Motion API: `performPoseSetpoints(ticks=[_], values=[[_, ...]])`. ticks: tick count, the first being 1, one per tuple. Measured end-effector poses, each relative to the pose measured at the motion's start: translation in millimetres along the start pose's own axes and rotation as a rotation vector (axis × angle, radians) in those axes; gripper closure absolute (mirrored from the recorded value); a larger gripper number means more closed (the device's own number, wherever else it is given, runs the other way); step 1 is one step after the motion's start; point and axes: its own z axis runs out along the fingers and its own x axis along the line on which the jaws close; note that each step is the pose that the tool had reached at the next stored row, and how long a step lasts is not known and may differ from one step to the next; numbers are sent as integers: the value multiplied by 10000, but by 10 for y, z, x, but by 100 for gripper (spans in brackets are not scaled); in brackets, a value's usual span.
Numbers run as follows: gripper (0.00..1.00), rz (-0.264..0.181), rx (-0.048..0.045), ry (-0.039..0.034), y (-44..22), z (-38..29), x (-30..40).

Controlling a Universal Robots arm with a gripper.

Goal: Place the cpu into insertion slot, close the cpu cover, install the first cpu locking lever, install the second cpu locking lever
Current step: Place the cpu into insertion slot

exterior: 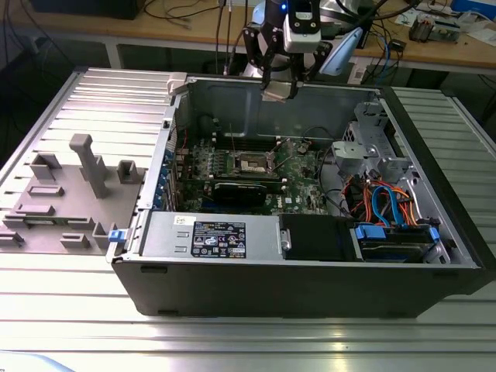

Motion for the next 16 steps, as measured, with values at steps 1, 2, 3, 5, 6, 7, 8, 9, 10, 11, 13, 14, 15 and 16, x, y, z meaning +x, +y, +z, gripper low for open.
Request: performPoseSetpoints(ticks=[1, 2, 3, 5, 6, 7, 8, 9, 10, 11, 13, 14, 15, 16], values=[[46, -1, 60, -29, 0, 2, 0], [46, -5, 162, -78, -1, 5, 0], [46, -8, 244, -117, -1, 8, -1], [46, -9, 289, -138, -1, 14, -1], [46, -10, 291, -139, -1, 16, -1], [46, -9, 291, -139, -1, 18, -1], [46, 19, 304, -147, -2, 25, -1], [46, 125, 333, -167, -3, 38, -1], [46, 305, 360, -184, -3, 53, -1], [46, 369, 361, -185, -3, 58, -1], [46, 472, 366, -186, -4, 62, -1], [46, 472, 365, -186, -5, 62, -1], [46, 473, 365, -186, -4, 62, -1], [46, 474, 363, -186, -4, 63, -1]])
